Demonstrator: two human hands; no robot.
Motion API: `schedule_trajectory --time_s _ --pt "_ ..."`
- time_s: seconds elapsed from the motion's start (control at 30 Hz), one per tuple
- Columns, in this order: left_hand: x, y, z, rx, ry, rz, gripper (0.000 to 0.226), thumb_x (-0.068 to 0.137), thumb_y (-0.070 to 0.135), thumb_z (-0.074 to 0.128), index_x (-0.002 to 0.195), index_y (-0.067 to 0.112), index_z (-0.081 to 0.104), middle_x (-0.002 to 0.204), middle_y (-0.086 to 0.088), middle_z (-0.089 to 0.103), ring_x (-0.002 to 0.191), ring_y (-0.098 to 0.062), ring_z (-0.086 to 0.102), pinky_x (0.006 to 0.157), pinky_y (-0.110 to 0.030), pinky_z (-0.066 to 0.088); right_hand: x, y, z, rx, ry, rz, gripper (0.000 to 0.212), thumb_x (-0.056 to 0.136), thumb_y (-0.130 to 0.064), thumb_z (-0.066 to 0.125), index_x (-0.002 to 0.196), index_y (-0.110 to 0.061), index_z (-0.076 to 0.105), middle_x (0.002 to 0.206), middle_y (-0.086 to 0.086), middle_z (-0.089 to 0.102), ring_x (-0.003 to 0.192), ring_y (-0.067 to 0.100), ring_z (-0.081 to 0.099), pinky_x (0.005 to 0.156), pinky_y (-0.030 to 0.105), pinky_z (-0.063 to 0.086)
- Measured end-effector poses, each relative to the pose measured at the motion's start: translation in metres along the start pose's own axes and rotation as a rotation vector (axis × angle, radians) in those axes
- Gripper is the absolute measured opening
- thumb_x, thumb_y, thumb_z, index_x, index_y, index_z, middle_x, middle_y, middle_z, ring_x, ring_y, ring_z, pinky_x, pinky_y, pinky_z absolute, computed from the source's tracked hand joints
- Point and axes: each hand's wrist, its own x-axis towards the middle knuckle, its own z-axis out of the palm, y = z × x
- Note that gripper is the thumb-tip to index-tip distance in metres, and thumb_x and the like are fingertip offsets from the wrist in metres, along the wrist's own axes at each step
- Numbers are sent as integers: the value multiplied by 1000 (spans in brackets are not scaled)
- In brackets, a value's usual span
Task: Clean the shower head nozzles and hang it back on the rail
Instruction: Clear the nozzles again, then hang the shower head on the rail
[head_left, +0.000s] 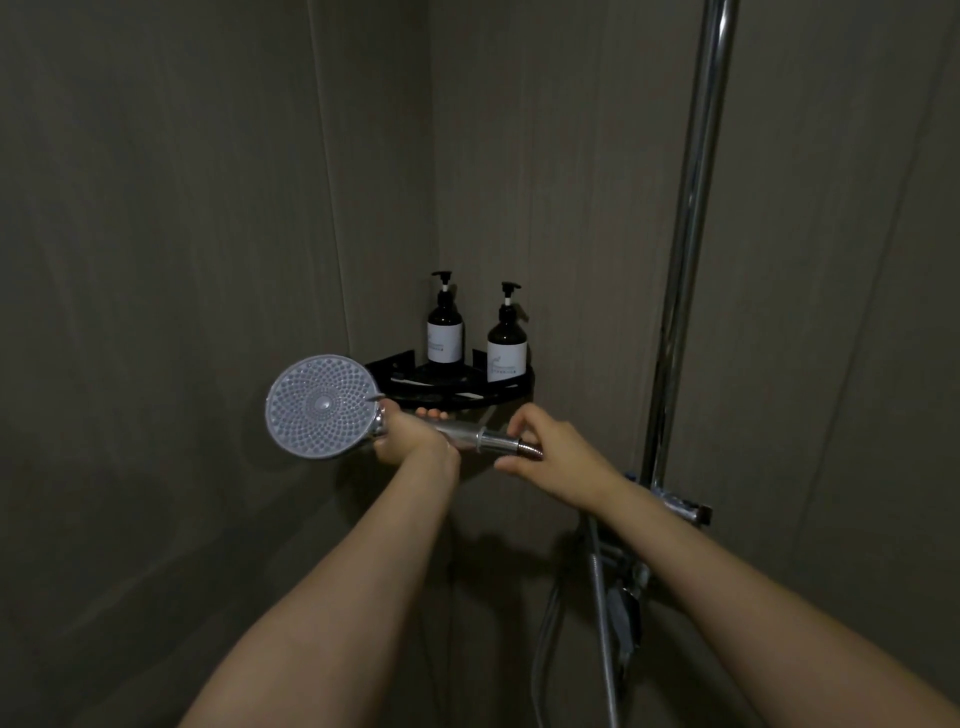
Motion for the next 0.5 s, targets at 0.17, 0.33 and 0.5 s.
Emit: schedule_trajectory --time_s 0.17,0.33,0.5 --pt "3 -2 0 3 1 -9 33 90 24 58 118 9 51 75 -4 55 59 -13 54 51 -24 47 1 2 -1 -45 10 6 14 89 -28 60 97 -23 49 86 -5 60 74 9 58 63 23 44" --pt "3 -4 0 8 0 -8 32 90 23 57 117 7 51 77 -4 55 61 -14 54 52 -24 47 1 0 0 -63 25 45 10 91 -32 55 96 -24 52 82 -4 58 73 12 57 58 23 41" --pt "3 -7 0 8 -5 -5 30 90 23 57 115 8 51 75 -4 54 60 -14 54 51 -25 47 -1 1 2 -91 33 68 10 92 -32 54 90 -23 51 74 -7 52 66 10 51 55 22 38"
